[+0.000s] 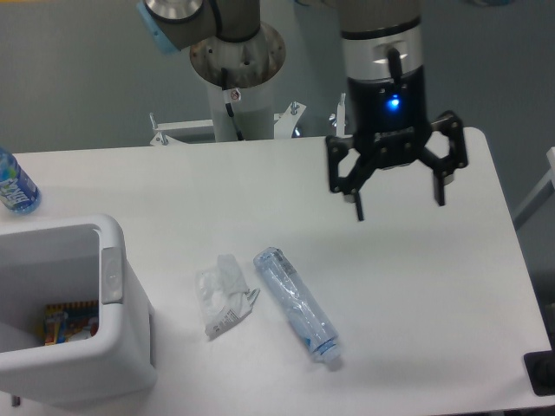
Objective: Open the trash can
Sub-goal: 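Raise the gripper away from the opened bin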
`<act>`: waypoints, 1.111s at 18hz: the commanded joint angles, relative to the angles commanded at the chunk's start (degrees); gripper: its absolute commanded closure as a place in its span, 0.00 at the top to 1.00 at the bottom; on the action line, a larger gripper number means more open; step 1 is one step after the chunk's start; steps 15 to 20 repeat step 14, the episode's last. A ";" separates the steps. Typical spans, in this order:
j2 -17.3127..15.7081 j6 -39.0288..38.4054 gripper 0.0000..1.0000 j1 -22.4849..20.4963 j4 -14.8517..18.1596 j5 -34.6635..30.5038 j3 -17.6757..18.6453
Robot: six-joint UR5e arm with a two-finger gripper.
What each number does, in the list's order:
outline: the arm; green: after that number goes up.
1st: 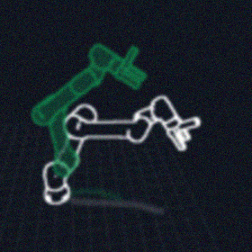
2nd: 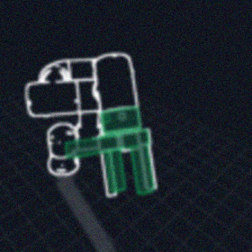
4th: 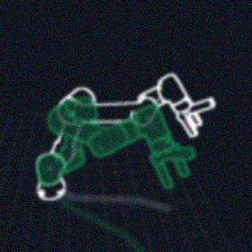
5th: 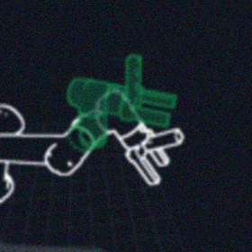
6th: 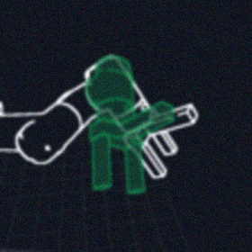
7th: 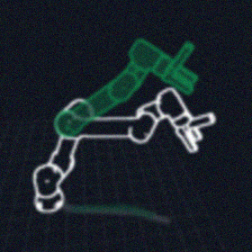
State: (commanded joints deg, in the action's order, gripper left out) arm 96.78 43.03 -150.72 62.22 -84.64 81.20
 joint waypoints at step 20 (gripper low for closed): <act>-2.56 15.50 1.00 -2.74 6.25 -2.55 1.59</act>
